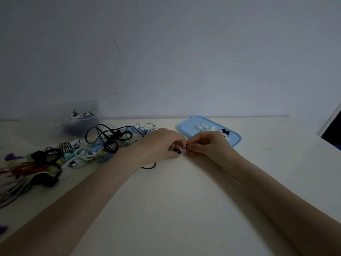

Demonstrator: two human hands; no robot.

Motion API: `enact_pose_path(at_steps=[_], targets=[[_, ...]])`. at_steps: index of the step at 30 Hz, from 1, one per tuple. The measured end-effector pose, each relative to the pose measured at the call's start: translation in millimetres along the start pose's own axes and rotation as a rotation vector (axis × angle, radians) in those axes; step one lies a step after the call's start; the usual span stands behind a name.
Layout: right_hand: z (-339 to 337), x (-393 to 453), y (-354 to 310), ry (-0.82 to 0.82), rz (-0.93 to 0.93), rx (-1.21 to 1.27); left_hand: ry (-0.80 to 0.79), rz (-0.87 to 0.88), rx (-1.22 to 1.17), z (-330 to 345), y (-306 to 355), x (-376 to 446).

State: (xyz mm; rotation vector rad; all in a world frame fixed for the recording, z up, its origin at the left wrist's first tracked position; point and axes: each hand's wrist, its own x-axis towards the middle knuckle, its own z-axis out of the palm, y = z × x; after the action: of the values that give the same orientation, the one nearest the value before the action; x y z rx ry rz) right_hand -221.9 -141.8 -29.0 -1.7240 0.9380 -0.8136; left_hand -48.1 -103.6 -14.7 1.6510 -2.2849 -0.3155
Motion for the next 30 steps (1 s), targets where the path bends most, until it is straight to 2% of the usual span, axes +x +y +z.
enact_pose_path(at_steps=[2, 5, 8, 16, 21, 30], targets=[[0.2, 1.9, 0.5, 0.008, 0.024, 0.073, 0.114, -0.017, -0.159, 1.6, -1.8, -0.7], [-0.6, 3.8, 1.8, 0.007, 0.073, 0.326, 0.271, -0.1, -0.557, 2.8, -4.1, -0.8], [0.1, 4.3, 3.4, -0.006, 0.091, 0.473, 0.285, -0.127, -0.776, 6.7, -2.9, -1.5], [4.4, 3.7, 2.9, 0.046, 0.064, 0.521, 0.342, -0.129, -0.899, 16.6, 0.7, -0.2], [5.9, 3.1, 3.9, 0.098, 0.063, 0.519, 0.347, -0.091, -0.846, 20.2, 4.9, -1.9], [4.2, 2.3, -2.3, 0.061, 0.102, 0.627, 0.437, -0.108, -0.855, 19.4, 4.4, -1.4]])
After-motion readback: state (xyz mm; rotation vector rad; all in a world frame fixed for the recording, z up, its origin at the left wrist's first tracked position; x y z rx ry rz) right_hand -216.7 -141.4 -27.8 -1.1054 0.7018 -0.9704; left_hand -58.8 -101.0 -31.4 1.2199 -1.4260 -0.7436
